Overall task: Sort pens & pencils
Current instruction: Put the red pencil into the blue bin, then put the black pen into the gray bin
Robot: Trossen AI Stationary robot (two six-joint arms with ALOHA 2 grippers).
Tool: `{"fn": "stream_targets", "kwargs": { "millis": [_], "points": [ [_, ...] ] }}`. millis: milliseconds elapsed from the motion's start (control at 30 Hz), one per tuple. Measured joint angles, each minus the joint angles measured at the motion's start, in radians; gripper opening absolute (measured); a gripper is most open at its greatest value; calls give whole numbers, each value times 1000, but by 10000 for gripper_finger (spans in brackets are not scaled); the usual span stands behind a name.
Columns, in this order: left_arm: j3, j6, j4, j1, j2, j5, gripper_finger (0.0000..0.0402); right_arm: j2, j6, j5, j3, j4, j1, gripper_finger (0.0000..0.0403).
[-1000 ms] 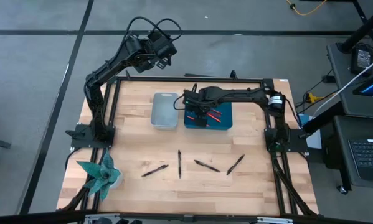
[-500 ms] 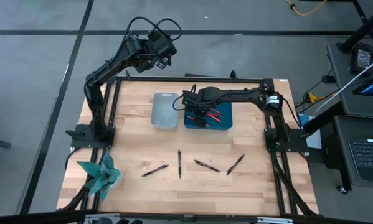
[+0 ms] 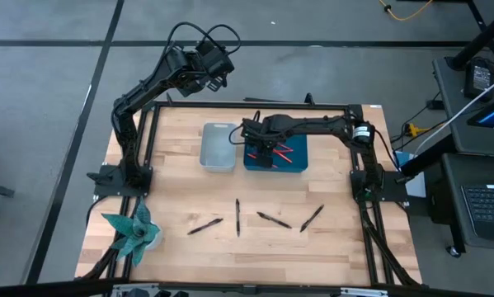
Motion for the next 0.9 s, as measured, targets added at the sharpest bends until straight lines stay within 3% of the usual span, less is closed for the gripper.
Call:
{"fn": "stream_targets", "kwargs": {
  "millis": [267, 500, 700, 900],
  "points": [
    [0, 0, 0, 0, 0, 0, 23, -35, -1, 113, 36, -64, 2, 129],
    [0, -4, 0, 10, 0, 18, 23, -157, 153, 165, 241, -466, 76, 121],
    [0, -4, 0, -4, 0, 74, 23, -331, 453, 134, 261, -671, 286, 120],
    [0, -35, -1, -73, 1, 113, 23, -491, 861, 184, 22, -654, 622, 119]
  ]
}}
